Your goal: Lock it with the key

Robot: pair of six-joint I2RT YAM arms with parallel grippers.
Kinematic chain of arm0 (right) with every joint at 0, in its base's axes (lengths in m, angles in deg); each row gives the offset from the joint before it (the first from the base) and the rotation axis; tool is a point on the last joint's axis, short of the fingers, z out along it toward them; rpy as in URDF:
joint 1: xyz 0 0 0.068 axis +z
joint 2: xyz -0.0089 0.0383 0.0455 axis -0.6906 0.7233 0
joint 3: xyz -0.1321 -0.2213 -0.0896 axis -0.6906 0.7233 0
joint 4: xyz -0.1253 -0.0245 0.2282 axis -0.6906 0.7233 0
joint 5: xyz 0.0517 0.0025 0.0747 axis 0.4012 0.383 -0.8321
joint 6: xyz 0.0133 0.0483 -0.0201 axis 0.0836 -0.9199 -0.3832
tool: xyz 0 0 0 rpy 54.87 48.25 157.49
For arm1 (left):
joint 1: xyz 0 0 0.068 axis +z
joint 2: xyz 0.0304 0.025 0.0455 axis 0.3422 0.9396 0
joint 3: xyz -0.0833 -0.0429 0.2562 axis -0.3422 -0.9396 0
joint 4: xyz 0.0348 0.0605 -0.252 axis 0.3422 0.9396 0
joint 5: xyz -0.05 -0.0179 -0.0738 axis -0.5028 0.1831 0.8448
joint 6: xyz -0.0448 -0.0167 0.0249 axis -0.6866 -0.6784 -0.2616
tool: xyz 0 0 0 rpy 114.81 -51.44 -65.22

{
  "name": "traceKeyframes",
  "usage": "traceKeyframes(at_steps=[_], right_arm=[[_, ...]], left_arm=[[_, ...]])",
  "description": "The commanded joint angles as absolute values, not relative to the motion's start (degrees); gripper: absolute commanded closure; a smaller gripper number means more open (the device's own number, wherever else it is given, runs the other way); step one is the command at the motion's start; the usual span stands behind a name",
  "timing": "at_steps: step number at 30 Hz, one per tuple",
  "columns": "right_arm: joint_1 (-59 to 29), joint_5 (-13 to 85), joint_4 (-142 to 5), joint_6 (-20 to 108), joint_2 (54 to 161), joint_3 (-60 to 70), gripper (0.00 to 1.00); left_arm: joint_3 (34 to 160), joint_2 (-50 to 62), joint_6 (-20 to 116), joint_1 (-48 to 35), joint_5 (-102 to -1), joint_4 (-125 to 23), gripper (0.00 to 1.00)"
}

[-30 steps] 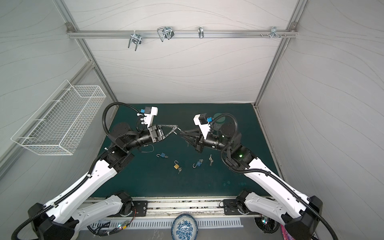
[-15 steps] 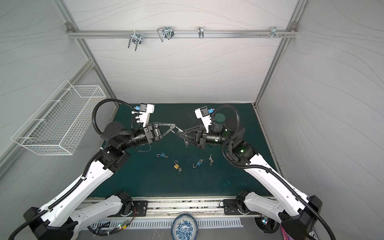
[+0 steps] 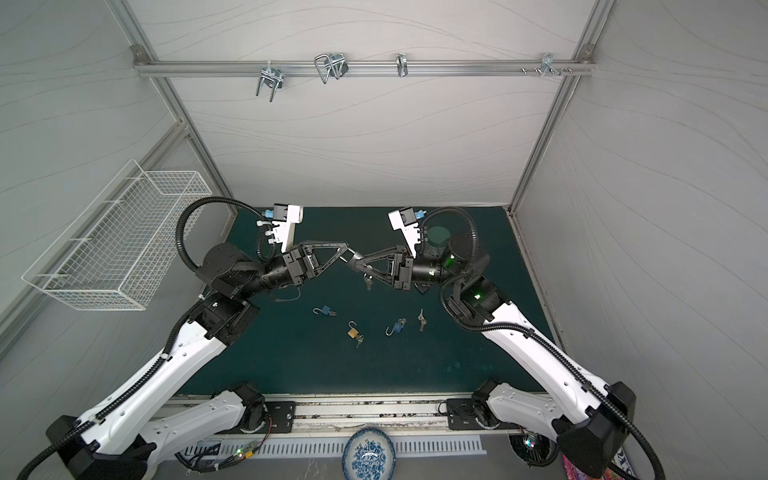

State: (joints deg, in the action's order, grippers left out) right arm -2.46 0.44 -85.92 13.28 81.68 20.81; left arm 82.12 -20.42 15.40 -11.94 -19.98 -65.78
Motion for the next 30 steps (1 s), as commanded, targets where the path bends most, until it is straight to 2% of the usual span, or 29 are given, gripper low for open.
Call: traceKeyframes(at_steps=[1,10,20,30], right_arm=[[-2.51,-0.09,-94.37,9.45,81.45,19.95,1.00],[-2.38,1.04,-92.42,10.40,81.70,19.50,1.00],[-0.79,7.88,-81.51,22.27,79.08,18.10,1.00],[-0.34,7.76,-85.91,18.33,79.55,18.48,1.00]], left_arm=[[81.95,-20.34,16.66,-12.57,-17.77,-66.87,1.00],[80.92,-19.50,17.56,-14.09,-16.70,-66.86,1.00],[78.83,-20.16,18.21,-16.13,-18.04,-65.41,1.00],[78.38,-19.99,18.89,-17.08,-18.28,-65.08,1.00]])
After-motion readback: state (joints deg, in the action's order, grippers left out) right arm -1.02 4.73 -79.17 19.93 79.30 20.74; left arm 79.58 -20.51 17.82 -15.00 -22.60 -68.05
